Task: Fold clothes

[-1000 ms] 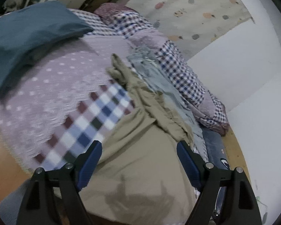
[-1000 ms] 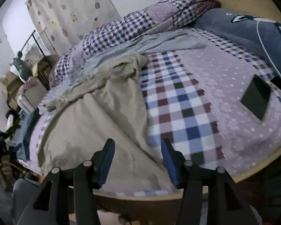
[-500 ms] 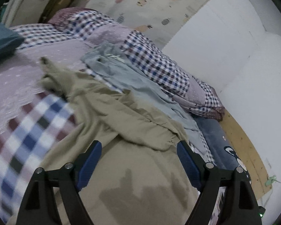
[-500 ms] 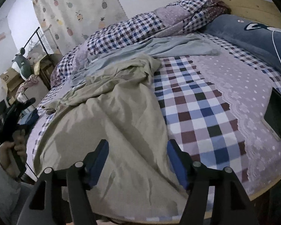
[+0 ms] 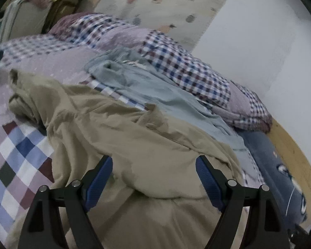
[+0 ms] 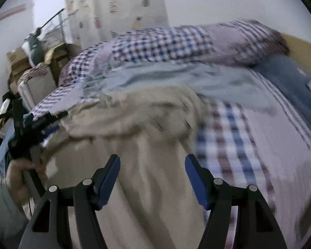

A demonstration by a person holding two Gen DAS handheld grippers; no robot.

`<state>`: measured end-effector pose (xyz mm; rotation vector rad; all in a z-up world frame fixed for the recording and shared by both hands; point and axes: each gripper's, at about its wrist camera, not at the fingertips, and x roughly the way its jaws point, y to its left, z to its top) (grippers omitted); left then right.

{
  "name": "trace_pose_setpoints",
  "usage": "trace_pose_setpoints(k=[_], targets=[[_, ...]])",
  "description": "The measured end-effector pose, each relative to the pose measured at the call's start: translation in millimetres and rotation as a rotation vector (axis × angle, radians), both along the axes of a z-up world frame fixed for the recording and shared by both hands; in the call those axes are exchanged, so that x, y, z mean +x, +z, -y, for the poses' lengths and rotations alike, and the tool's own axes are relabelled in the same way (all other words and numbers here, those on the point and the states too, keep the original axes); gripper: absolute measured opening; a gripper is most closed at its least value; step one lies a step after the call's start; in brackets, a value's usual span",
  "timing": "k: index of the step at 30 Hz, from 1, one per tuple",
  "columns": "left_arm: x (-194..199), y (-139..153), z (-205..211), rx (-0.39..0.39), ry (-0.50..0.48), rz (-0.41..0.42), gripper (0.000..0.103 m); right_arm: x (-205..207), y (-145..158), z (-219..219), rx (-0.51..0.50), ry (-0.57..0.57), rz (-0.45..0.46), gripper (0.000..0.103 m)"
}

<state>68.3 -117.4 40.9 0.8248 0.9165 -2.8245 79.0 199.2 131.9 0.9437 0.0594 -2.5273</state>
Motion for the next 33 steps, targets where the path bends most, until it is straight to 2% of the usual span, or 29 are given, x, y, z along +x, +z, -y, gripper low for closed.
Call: trace_pose_setpoints(k=[5,8,12,15,19,21,23,26,29,33], targets=[[-9,-15,18,0.073,0.078,0.025,0.085,-64,14,95,0.027,0.157,-0.04,0.069],[-12,-26,26,0.105,0.119,0.061,0.085,-96,13,147,0.05,0.231,-0.051,0.069],[-10,-27,31,0.137,0.13,0.055,0.085,-140,-2,215,0.106,0.271,-0.051,0.068],[-10,-27,33,0.14,0.13,0.054,0.085,-167,-21,256,0.185,0.283,-0.044,0.066],[-10,-28,35,0.136,0.132,0.054,0.085,-192,-45,292,0.264,0.286,-0.018,0.055],[-11,-28,34,0.126,0.129,0.053,0.085,-201,-58,301,0.288,0.276,0.003,0.046],[-11,-29,34,0.117,0.127,0.054,0.085,-209,-68,307,0.31,0.271,0.017,0.043],[-13,-29,33,0.102,0.12,0.055,0.085,-221,-71,305,0.32,0.249,0.035,0.002],[-13,-30,34,0.089,0.116,0.055,0.085,-226,-56,280,0.27,0.208,0.025,0.002],[-14,-32,33,0.075,0.117,0.058,0.085,-238,-2,193,0.174,0.099,-0.016,0.002]])
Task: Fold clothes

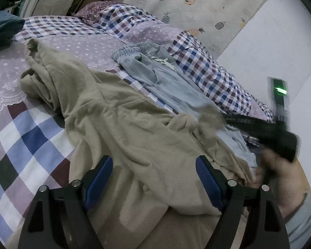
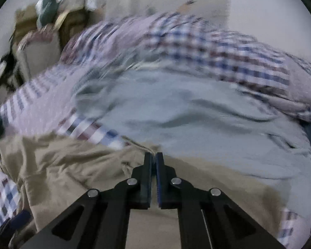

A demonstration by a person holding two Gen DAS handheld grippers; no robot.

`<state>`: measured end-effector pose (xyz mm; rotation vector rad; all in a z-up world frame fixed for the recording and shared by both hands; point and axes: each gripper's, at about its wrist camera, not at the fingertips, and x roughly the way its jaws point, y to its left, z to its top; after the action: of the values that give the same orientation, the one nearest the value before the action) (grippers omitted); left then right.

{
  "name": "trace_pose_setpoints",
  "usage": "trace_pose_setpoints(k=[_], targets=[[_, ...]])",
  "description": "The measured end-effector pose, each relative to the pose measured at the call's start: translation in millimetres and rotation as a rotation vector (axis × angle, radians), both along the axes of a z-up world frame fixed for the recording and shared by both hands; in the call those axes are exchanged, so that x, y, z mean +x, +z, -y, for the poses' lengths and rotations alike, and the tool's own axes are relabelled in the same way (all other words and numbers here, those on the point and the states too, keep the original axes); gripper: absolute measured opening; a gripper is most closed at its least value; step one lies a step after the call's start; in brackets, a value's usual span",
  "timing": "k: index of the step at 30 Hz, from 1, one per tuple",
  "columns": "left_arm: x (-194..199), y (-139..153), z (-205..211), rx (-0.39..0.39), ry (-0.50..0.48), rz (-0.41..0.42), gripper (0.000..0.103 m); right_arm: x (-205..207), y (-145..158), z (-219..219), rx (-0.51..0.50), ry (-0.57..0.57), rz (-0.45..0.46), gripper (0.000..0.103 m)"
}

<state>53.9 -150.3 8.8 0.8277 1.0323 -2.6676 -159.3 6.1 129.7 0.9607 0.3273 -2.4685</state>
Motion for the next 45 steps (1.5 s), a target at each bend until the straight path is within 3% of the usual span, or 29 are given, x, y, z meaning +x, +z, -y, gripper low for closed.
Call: trace_pose_setpoints(k=[5,9,18,26,31,39,45], targets=[[-1,-1,-4,-0.026,0.002,0.0,0.085,-11,72,-161,-0.113,-0.245,-0.067,0.002],[-2,-2,-5,-0.042,0.002,0.004,0.085,-9,102,-286,-0.136,-0.432,-0.08,0.002],[-5,-5,-8,-0.063,-0.013,0.006,0.085,1,123,-447,-0.1,-0.651,-0.124,0.002],[-8,-8,-11,-0.082,-0.019,0.017,0.085,24,144,-561,-0.037,-0.794,-0.147,0.002],[-8,-9,-12,-0.091,-0.02,0.02,0.085,49,129,-621,-0.011,-0.884,-0.112,0.002],[-8,-9,-13,-0.097,-0.02,0.023,0.085,76,85,-665,0.045,-0.951,-0.02,0.001],[-7,-10,-13,-0.094,-0.021,0.019,0.085,73,56,-678,0.043,-0.926,0.047,0.002]])
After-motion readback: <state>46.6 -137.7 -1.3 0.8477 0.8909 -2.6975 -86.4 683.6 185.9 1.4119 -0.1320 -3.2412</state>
